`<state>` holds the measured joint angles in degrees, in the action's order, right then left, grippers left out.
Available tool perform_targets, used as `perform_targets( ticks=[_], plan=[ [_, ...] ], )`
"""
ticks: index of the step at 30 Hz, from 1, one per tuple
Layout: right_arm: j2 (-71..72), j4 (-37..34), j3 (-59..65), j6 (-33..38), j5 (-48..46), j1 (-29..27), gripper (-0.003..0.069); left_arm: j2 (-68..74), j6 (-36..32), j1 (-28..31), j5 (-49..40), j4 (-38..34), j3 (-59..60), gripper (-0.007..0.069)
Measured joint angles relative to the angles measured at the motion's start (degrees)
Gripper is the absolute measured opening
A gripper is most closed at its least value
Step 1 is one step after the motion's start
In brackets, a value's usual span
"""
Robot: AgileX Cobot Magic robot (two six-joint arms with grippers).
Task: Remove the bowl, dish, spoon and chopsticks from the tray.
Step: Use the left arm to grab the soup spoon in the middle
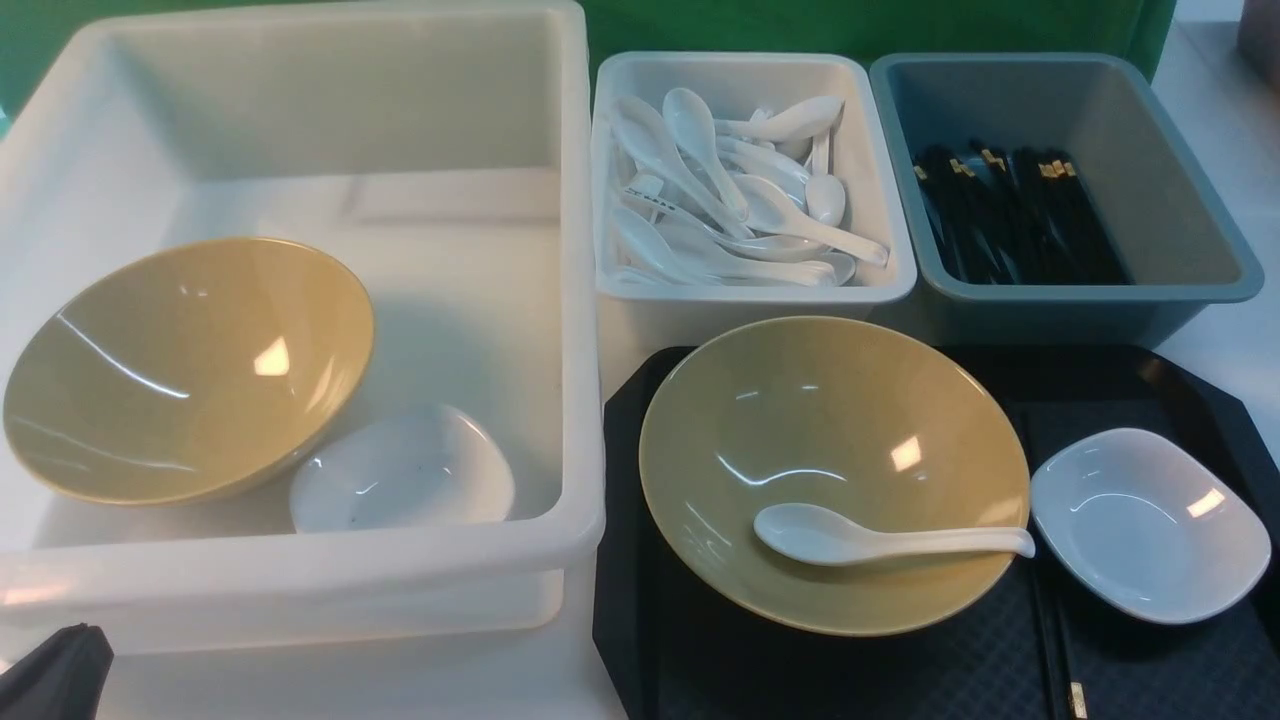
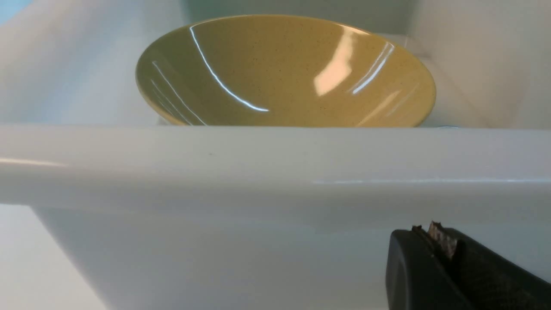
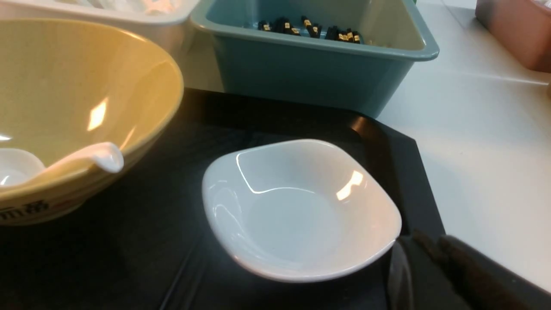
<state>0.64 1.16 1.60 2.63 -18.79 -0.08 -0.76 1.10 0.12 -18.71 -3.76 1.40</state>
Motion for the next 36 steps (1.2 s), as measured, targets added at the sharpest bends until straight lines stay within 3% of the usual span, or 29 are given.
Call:
perform_targets(
  ticks=[12, 14, 19, 20, 21, 25, 30, 33, 36],
  plan=[
    [0.0, 0.3, 0.0, 0.0, 3.2, 0.0, 0.0098, 0.0, 0.0, 0.0, 2.9, 0.6, 0.0, -0.0008],
    [0.0, 0.3, 0.1, 0.0, 8.4, 0.0, 0.0098, 0.0, 0.0, 0.0, 6.5, 0.6, 0.0, -0.0008],
    [0.0, 0.4, 0.1, -0.2, 36.3, 0.0, 0.0103, 0.0, -0.2, 0.0, 27.6, 0.8, 0.0, -0.0008],
    [0.0, 0.4, 0.1, -0.3, 36.3, 0.0, 0.0103, 0.0, -0.2, 0.0, 27.6, 0.8, 0.0, -0.0008],
    [0.0, 0.4, 0.0, -0.9, 44.3, 0.0, 0.0105, 0.0, -0.2, 0.0, 34.0, 0.9, 0.0, -0.0008],
    [0.0, 0.5, 0.0, -5.7, 55.1, 0.0, 0.0112, 0.0, 0.2, 0.0, 43.9, 0.9, 0.0, -0.0008],
    [0.0, 0.1, 0.0, -19.6, 59.4, 0.0, 0.0115, 0.0, 5.4, 0.0, 53.2, 0.6, 0.0, -0.0008],
    [0.0, 0.1, 0.0, -24.4, 58.6, 0.0, 0.0115, 0.0, 10.4, 0.0, 55.3, 0.1, -0.1, -0.0008],
    [0.0, 0.0, -0.8, -25.3, 54.3, 0.0, 0.0115, -0.1, 14.4, 0.0, 48.4, 0.0, -5.5, -0.0008]
  ],
)
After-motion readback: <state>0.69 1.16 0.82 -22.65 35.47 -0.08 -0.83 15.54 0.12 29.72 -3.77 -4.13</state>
